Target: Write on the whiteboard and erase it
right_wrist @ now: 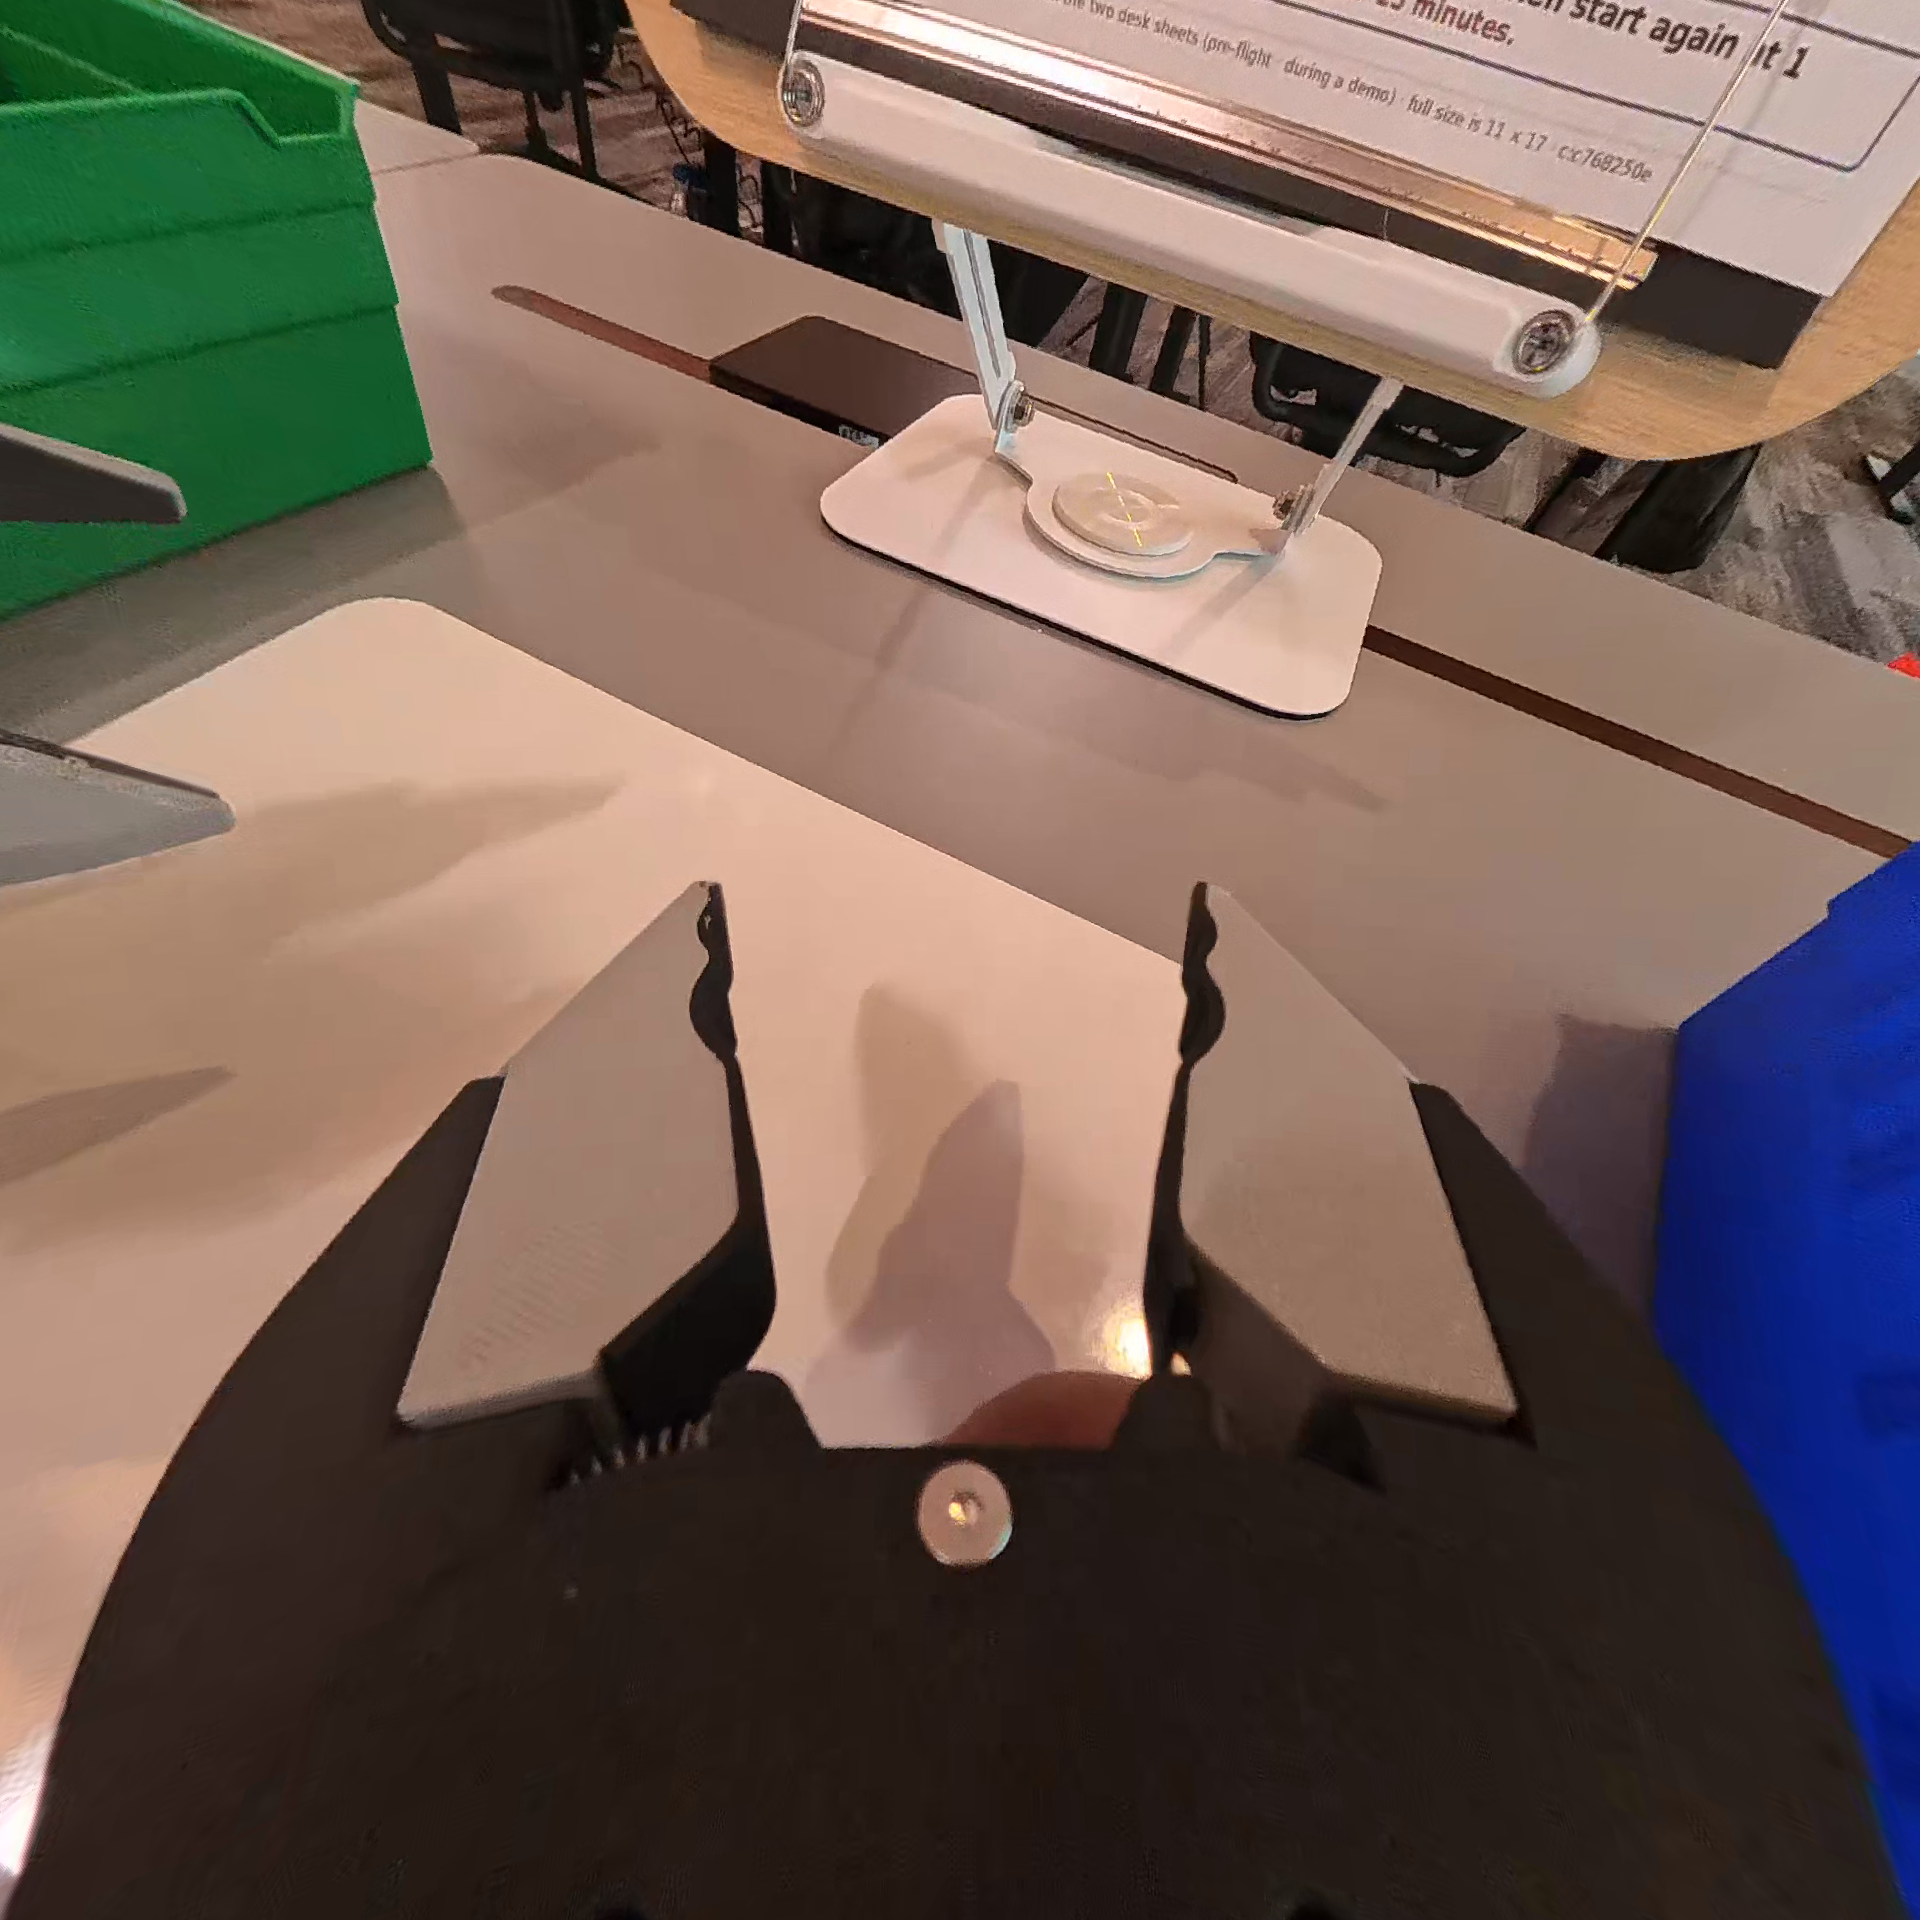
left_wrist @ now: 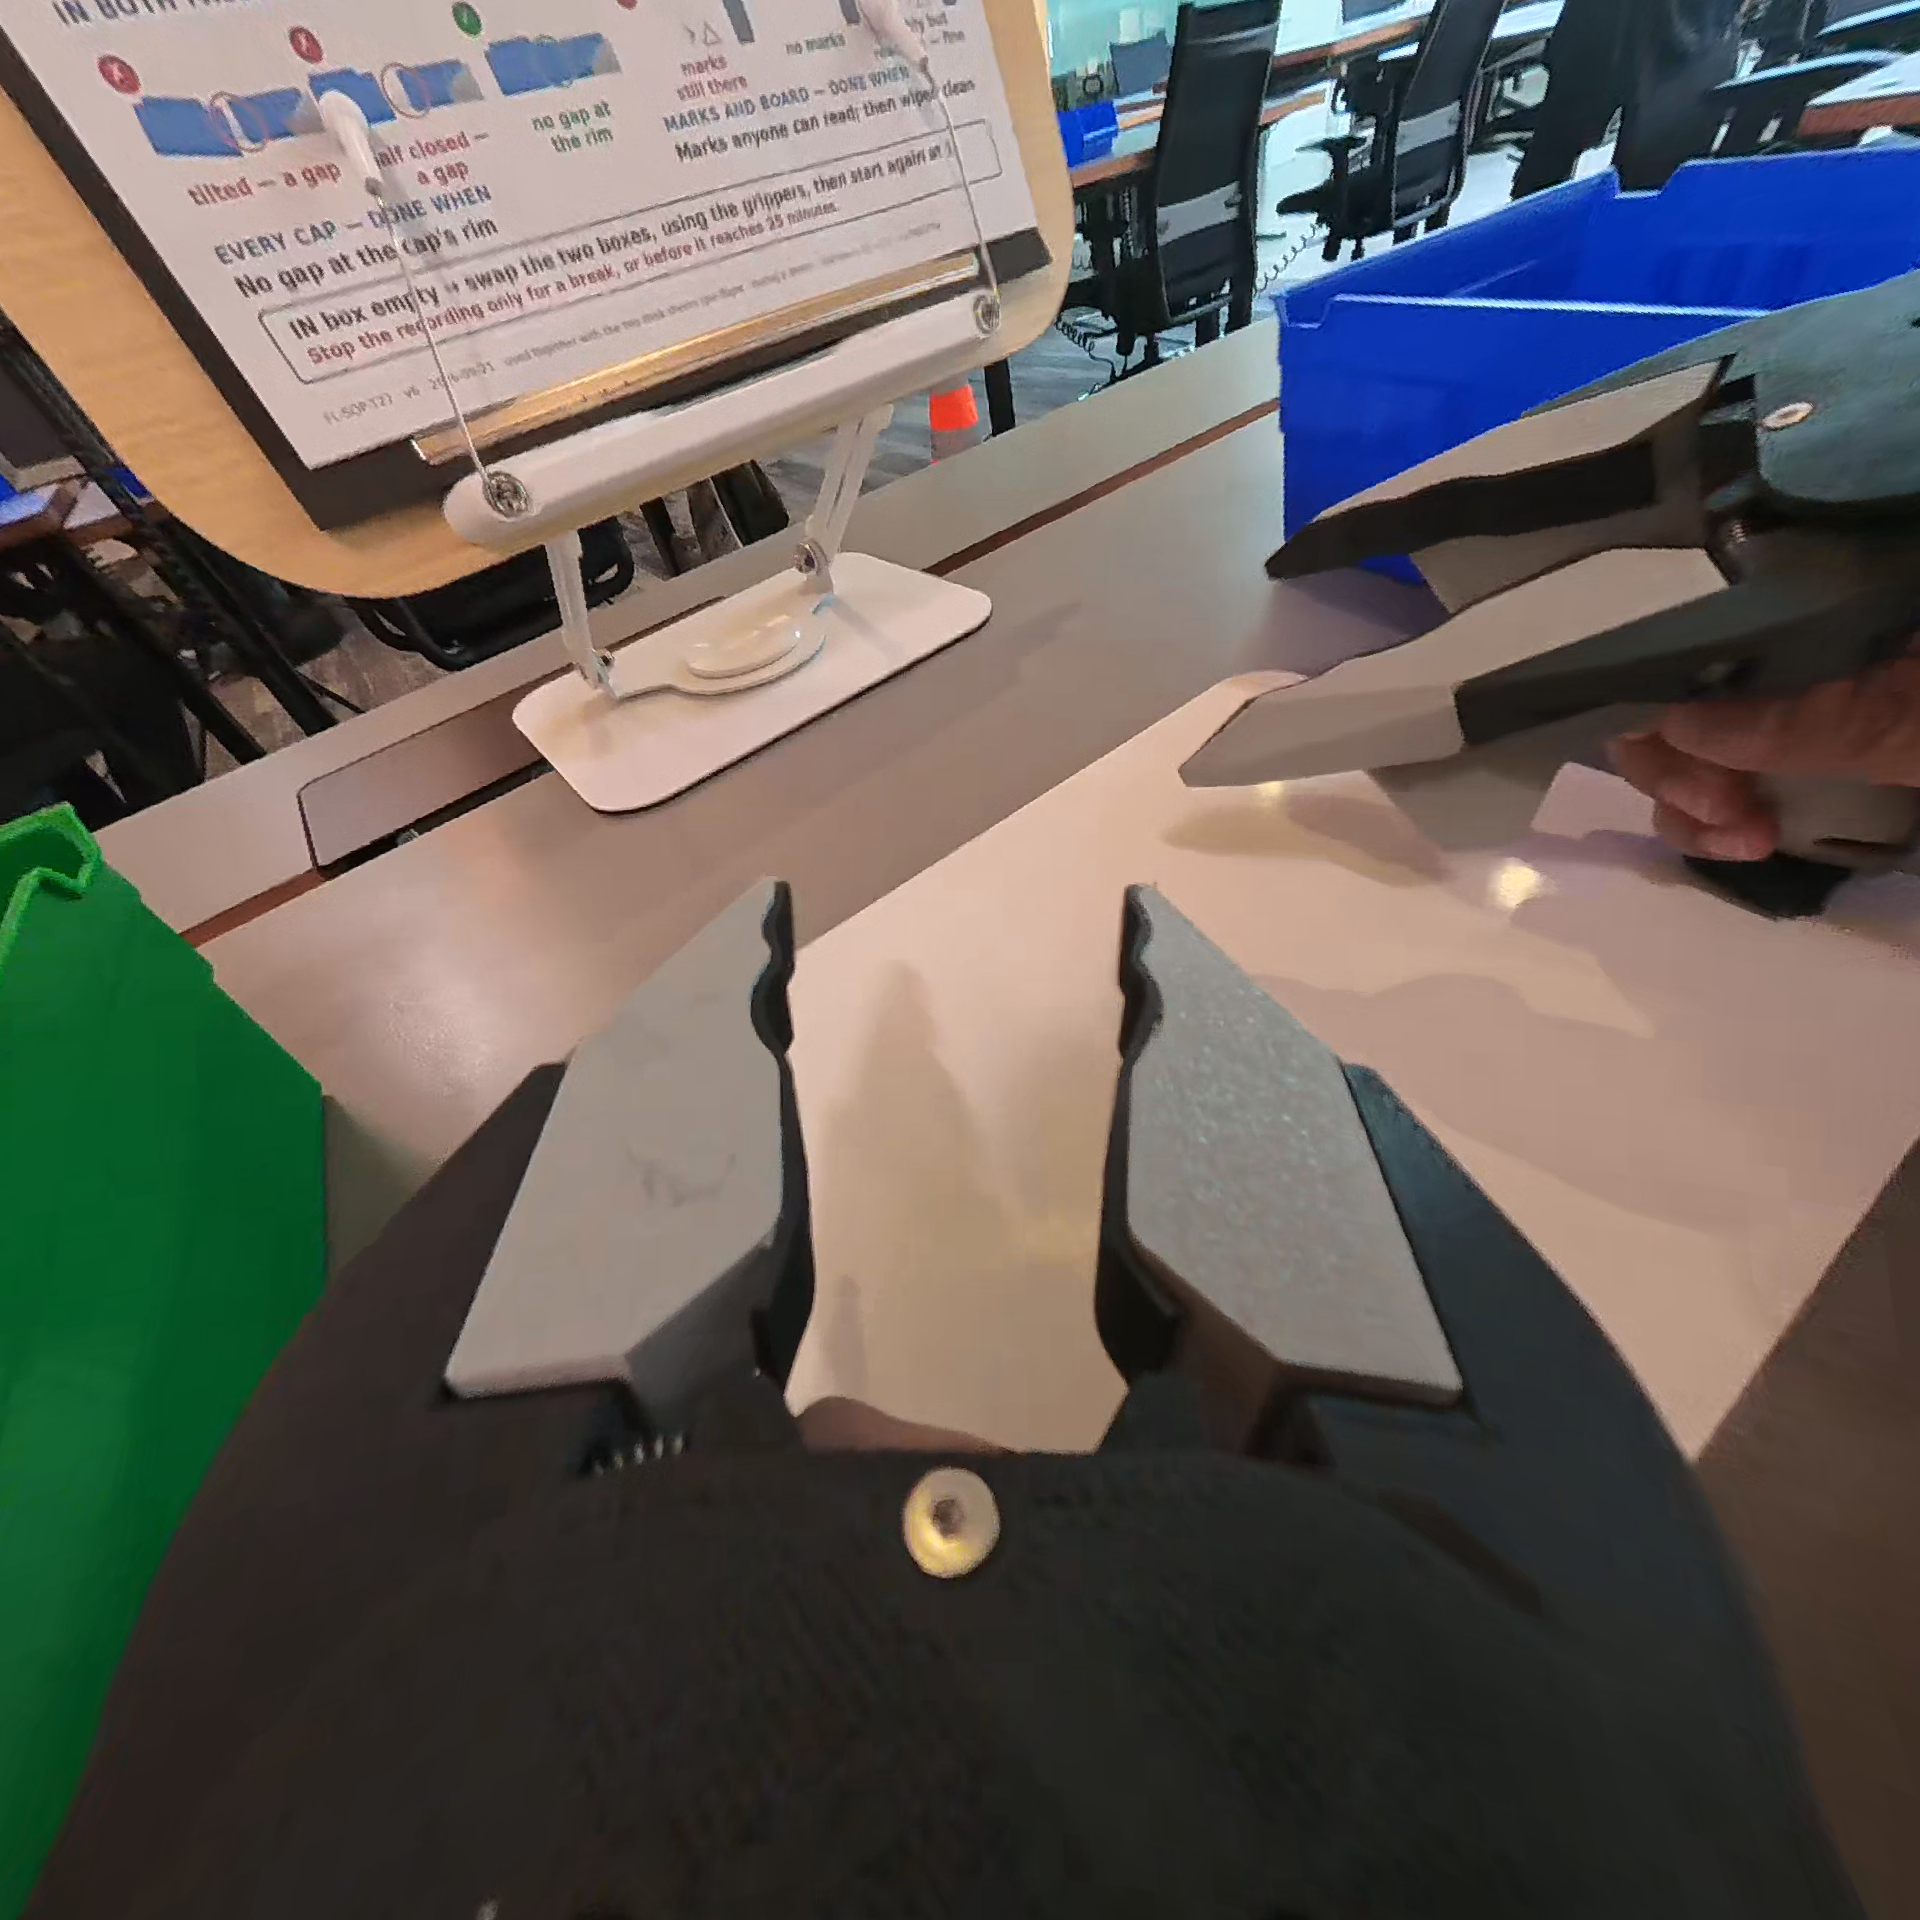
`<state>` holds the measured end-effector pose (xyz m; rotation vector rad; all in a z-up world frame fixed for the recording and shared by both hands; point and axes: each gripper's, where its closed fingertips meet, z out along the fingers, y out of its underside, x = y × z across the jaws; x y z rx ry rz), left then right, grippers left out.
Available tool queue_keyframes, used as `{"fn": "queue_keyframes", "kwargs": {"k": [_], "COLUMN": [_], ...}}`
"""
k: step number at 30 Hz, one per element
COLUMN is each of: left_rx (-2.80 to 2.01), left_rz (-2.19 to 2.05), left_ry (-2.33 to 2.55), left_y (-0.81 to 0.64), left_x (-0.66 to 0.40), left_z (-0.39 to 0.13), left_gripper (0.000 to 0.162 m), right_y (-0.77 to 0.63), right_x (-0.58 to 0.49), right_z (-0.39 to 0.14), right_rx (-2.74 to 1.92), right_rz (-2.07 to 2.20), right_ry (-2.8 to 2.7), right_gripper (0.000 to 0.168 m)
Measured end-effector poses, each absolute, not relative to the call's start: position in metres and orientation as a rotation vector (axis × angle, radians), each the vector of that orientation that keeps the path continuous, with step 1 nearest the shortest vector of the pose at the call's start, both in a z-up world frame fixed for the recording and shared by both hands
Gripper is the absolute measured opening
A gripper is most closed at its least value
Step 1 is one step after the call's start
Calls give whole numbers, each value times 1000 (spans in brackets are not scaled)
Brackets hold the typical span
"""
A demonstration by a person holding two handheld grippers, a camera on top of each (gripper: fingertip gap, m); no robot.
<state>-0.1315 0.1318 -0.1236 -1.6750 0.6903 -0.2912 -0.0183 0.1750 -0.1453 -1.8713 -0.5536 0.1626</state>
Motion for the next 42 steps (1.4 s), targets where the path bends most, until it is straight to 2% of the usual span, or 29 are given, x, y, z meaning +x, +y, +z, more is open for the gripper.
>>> {"fn": "queue_keyframes", "kwargs": {"k": [4,9,17,38,42], "left_rx": [-1737,-1729,-1734,-1772,-1776], "left_rz": [-288,-228,-134,-95,-115], "left_ry": [721,756,692,671,634], "left_y": [126,122,132,138,139], "left_x": [-131,-129,-138,-137,-141], "left_z": [-133,-136,-134,-139,-137], "left_gripper": [75,78,79,79,78], "right_y": [170,163,149,146,141], "right_x": [-18,-15,-21,-4,-9], "right_z": [-140,-126,-123,-120,-124], "right_rx": [-1835,-1751,-1706,-1694,-1703], "right_rz": [139,35,60,0,14], "right_ry": [-557,-547,-550,-488,-550], "right_gripper": [89,97,103,101,110]}}
